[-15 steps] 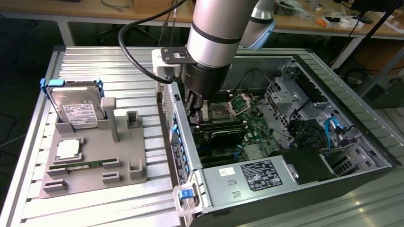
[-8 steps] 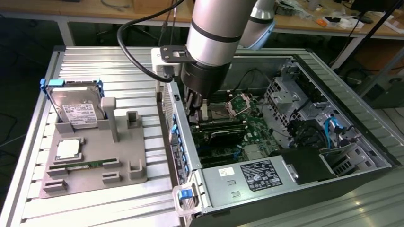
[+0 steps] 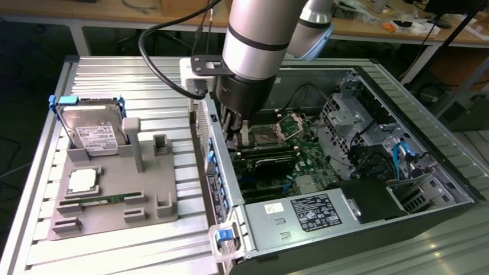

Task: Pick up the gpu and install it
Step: 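Press down on the gpu until it lock into place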

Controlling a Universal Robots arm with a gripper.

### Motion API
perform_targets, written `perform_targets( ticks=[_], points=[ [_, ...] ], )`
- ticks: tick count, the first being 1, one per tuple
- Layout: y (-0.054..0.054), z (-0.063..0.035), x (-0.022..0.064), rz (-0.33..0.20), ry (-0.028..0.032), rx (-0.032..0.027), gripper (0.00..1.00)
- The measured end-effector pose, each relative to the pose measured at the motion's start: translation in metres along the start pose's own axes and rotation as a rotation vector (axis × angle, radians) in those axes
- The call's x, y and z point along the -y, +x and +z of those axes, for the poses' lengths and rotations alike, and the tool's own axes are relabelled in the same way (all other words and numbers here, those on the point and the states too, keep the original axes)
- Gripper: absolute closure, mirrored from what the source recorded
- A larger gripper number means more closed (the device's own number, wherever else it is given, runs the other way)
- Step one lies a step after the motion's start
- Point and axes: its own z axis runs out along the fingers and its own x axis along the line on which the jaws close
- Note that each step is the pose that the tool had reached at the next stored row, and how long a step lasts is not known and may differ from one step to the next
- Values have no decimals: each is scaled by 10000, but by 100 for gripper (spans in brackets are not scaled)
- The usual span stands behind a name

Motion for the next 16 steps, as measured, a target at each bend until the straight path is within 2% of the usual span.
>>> perform_targets(
  ticks=[4, 7, 9, 10, 11, 12, 14, 16],
  points=[
    [0, 64, -18, 4, -10, -15, 89],
    [-3, 73, -14, -3, -26, -39, 89],
    [-5, 69, -12, -3, -10, -51, 89],
    [-14, 47, -10, 4, -37, -86, 89],
    [-34, -8, 4, 5, -106, -162, 89],
    [-44, -37, 8, 12, -145, -218, 89],
    [-39, -50, 7, 9, -160, -245, 89],
    [-39, -49, 8, 5, -159, -242, 89]
  ],
)
